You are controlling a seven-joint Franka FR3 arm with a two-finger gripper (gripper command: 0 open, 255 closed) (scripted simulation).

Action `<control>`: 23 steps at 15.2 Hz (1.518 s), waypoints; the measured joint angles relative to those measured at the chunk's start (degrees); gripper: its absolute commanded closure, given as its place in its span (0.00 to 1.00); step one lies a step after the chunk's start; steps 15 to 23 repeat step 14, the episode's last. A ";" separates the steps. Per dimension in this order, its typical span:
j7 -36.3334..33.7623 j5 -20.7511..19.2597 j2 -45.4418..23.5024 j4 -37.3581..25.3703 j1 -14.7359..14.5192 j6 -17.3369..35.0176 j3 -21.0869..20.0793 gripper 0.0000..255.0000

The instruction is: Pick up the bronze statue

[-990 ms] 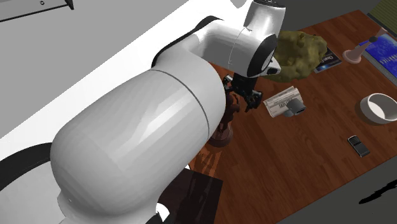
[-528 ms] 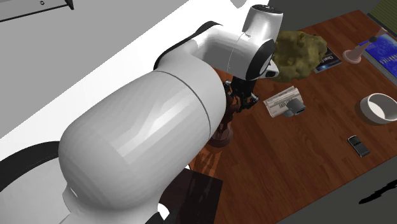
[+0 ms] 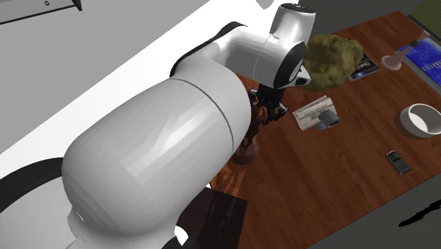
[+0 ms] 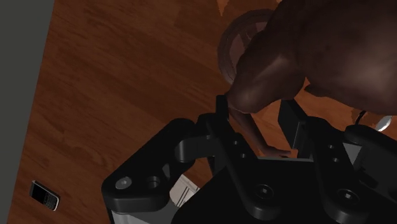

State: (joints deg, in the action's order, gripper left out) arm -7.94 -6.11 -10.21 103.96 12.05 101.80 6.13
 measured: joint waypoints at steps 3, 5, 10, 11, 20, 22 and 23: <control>0.07 0.05 0.09 -1.73 -0.08 -1.85 -0.05 1.00; 0.23 0.03 0.60 -2.61 -0.09 -3.23 -0.04 1.00; 0.68 -0.02 1.39 -5.60 -0.07 -6.97 0.01 1.00; 0.77 -0.02 1.41 -6.40 -0.07 -7.78 0.01 1.00; 0.98 0.01 1.36 -8.48 -0.08 -9.80 0.02 1.00; 0.98 0.01 1.36 -8.48 -0.08 -9.80 0.02 1.00; 0.98 0.01 1.36 -8.48 -0.08 -9.80 0.02 1.00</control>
